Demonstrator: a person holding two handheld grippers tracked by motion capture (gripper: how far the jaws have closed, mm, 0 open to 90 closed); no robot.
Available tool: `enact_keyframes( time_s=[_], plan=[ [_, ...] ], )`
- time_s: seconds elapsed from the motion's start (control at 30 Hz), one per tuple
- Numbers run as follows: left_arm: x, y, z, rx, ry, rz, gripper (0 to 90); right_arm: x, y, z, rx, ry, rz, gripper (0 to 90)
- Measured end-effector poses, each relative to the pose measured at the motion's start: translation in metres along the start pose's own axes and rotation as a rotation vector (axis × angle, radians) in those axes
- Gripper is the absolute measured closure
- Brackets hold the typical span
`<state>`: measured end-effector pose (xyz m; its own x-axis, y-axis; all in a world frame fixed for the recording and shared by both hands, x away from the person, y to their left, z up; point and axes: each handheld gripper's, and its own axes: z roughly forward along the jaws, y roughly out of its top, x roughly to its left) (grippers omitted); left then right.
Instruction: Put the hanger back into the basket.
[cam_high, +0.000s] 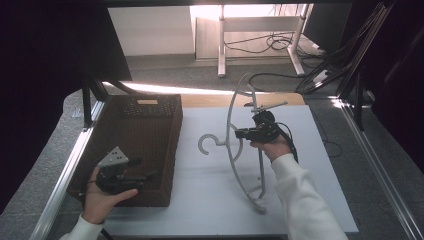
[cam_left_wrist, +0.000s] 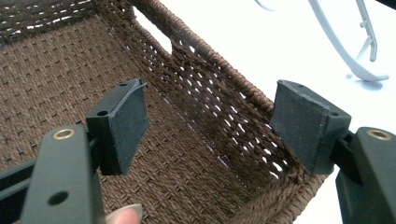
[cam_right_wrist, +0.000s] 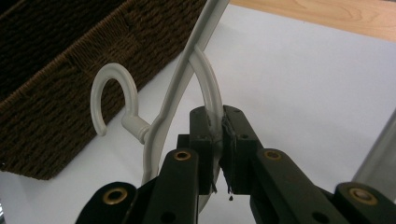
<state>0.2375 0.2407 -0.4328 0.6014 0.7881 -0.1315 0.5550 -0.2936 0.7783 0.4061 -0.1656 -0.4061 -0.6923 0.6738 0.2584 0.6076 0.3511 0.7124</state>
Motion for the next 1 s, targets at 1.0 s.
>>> enact_keyframes(
  time_s=[1.0],
  plan=[
    [-0.004,0.004,0.003,0.001,-0.009,0.009,26.7,-0.008,0.01,-0.031,-0.188,0.125,0.048,85.0]
  ],
)
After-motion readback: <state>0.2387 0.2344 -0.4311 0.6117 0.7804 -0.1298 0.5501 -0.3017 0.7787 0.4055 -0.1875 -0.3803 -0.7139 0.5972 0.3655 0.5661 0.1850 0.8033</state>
